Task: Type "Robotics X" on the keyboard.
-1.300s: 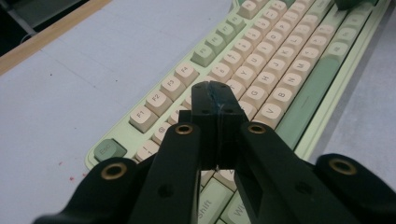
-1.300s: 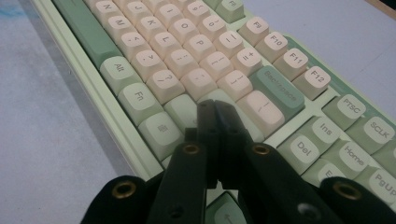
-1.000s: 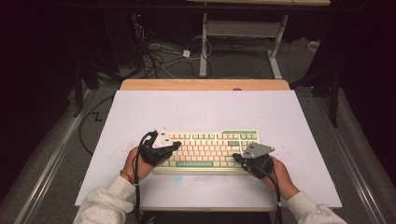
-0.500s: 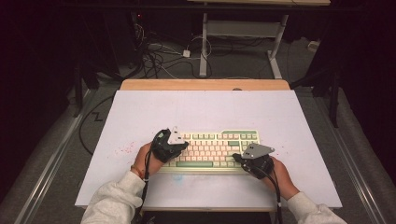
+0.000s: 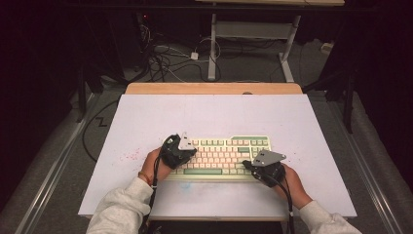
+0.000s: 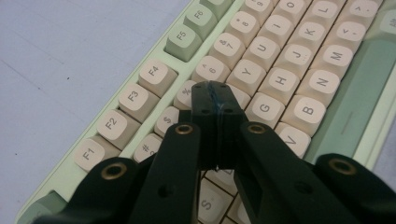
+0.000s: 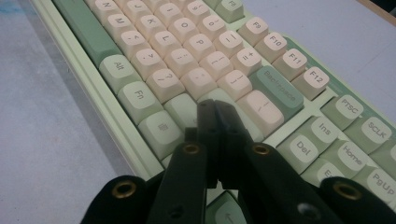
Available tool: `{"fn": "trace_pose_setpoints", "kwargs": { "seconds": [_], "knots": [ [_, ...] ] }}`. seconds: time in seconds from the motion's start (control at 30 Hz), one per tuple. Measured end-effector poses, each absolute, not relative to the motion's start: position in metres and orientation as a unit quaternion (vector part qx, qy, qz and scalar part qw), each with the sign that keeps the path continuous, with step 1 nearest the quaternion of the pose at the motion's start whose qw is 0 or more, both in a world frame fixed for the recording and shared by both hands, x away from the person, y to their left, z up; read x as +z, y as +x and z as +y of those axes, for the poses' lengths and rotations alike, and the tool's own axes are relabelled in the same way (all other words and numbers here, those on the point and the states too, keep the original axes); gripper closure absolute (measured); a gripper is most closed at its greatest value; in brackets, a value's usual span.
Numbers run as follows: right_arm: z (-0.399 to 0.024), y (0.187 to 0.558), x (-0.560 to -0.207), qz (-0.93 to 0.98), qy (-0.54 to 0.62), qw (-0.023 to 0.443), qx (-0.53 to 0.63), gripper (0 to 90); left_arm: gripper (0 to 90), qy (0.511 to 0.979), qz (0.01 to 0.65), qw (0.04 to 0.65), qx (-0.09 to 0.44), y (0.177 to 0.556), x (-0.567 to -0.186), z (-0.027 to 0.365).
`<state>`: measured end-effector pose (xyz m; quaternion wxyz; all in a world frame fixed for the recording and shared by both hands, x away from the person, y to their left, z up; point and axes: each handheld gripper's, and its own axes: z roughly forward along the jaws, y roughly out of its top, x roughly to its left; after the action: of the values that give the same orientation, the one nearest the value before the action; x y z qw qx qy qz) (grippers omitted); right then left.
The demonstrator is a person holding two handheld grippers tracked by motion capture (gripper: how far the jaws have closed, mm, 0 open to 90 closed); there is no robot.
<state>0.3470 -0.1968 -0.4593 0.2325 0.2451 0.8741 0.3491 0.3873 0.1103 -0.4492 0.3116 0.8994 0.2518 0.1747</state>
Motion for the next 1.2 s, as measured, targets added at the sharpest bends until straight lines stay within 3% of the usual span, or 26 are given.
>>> {"fn": "trace_pose_setpoints", "kwargs": {
  "seconds": [0.83, 1.2],
  "knots": [
    [-0.196, 0.346, -0.458, 0.875, 0.244, 0.236, 0.345, 90.0, 87.5, 0.891, 0.239, 0.328, 0.205, 0.377, -0.439, 0.113],
    [-0.208, 0.342, -0.440, 0.856, 0.251, 0.250, 0.377, 90.0, 87.3, 0.877, 0.235, 0.352, 0.226, 0.368, -0.430, 0.123]
  ]
}}
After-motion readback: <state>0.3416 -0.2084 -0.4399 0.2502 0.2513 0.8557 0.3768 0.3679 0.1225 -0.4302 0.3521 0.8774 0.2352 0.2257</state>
